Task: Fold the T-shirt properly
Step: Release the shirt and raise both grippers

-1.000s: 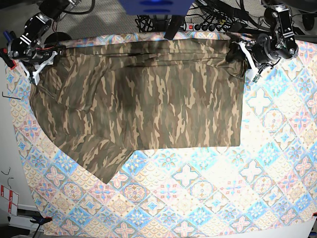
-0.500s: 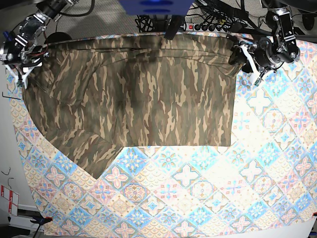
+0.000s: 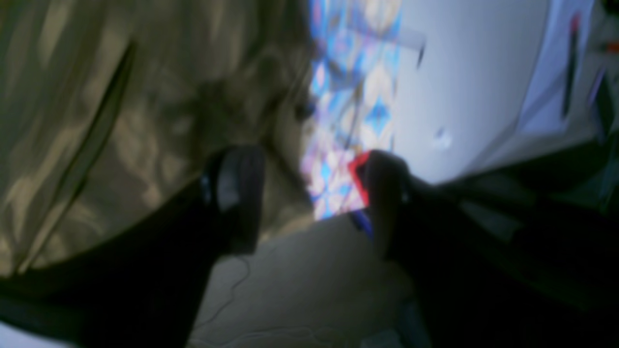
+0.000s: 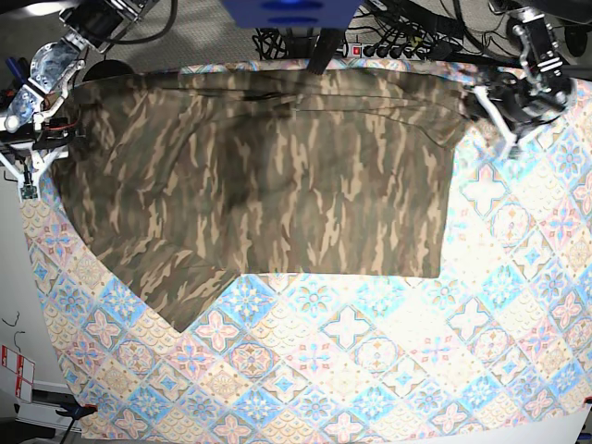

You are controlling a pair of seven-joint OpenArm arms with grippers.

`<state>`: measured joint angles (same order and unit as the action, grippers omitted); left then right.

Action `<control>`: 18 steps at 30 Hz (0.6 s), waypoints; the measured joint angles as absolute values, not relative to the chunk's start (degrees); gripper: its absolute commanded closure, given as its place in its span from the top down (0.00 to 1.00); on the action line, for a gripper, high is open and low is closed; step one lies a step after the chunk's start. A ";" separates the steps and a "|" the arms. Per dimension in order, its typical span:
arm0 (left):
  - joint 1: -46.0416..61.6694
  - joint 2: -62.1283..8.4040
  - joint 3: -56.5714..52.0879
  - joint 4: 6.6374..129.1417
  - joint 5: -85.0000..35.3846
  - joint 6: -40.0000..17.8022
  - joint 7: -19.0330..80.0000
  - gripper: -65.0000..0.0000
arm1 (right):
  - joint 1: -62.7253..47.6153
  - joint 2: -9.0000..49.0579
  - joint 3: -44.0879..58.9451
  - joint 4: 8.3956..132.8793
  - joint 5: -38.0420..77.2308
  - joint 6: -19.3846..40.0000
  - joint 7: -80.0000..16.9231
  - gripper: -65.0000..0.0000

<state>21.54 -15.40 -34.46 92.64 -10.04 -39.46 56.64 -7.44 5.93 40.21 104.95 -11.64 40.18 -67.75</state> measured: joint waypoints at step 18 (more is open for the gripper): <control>8.19 -10.44 -31.16 98.50 -10.04 -40.27 56.75 0.60 | 2.46 8.36 31.44 102.69 -11.86 40.34 -66.26 0.51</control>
<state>8.19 -10.44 -31.16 98.50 -10.04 -40.27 56.75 2.46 8.36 31.44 102.69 -11.86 40.34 -66.26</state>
